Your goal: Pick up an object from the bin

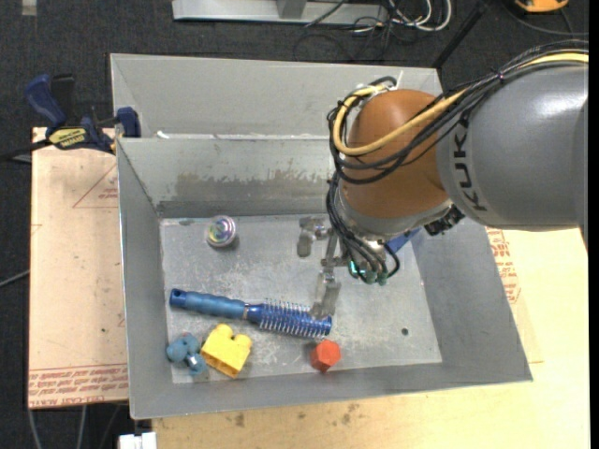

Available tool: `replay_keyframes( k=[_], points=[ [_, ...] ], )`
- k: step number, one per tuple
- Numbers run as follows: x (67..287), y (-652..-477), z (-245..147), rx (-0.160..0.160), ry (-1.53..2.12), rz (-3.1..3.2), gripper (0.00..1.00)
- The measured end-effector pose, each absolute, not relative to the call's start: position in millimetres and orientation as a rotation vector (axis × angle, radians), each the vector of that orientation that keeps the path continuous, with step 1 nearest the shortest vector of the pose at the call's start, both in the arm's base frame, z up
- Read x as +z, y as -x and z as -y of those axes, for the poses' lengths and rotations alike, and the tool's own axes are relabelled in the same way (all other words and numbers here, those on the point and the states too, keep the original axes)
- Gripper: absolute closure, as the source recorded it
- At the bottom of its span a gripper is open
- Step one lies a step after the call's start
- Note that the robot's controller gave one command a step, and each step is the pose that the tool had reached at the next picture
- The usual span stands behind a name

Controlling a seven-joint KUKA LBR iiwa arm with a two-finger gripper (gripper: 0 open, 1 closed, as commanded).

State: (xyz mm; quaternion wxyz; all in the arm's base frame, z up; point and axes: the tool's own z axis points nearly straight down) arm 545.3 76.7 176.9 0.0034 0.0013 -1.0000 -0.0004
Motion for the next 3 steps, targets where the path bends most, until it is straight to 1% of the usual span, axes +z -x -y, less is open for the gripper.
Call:
replay_keyframes(
  k=[1, 2, 3],
  points=[
    [94, -553.6, -103, -0.003, -0.776, 3.039, 0.00],
    [96, -555.7, -103, -0.003, -0.773, 3.048, 1.00],
    [248, -597.8, -137, -0.001, -0.779, 3.056, 1.00]
  ],
)
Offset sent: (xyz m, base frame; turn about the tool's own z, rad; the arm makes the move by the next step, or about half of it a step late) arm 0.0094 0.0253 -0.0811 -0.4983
